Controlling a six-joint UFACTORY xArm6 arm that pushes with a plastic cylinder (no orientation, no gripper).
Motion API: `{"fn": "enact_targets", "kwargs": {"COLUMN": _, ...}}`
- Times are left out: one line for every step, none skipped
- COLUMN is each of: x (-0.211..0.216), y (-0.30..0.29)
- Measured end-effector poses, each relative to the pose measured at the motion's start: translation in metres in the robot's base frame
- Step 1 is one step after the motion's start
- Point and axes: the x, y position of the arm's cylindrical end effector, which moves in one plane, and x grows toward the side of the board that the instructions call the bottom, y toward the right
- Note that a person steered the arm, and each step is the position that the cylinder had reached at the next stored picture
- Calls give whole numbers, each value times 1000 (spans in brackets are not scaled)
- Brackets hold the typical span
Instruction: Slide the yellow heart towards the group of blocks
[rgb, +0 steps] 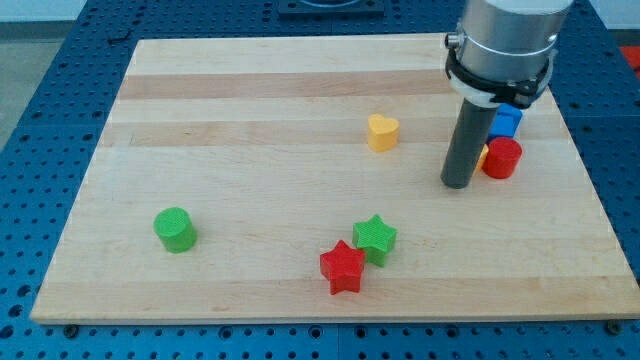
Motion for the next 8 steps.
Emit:
{"fn": "enact_targets", "kwargs": {"x": -4, "y": -46}}
{"fn": "enact_targets", "kwargs": {"x": -6, "y": -87}}
{"fn": "enact_targets", "kwargs": {"x": -26, "y": -105}}
{"fn": "enact_targets", "kwargs": {"x": -65, "y": -107}}
{"fn": "enact_targets", "kwargs": {"x": -91, "y": -101}}
{"fn": "enact_targets", "kwargs": {"x": -91, "y": -80}}
{"fn": "enact_targets", "kwargs": {"x": -80, "y": -43}}
{"fn": "enact_targets", "kwargs": {"x": -84, "y": -26}}
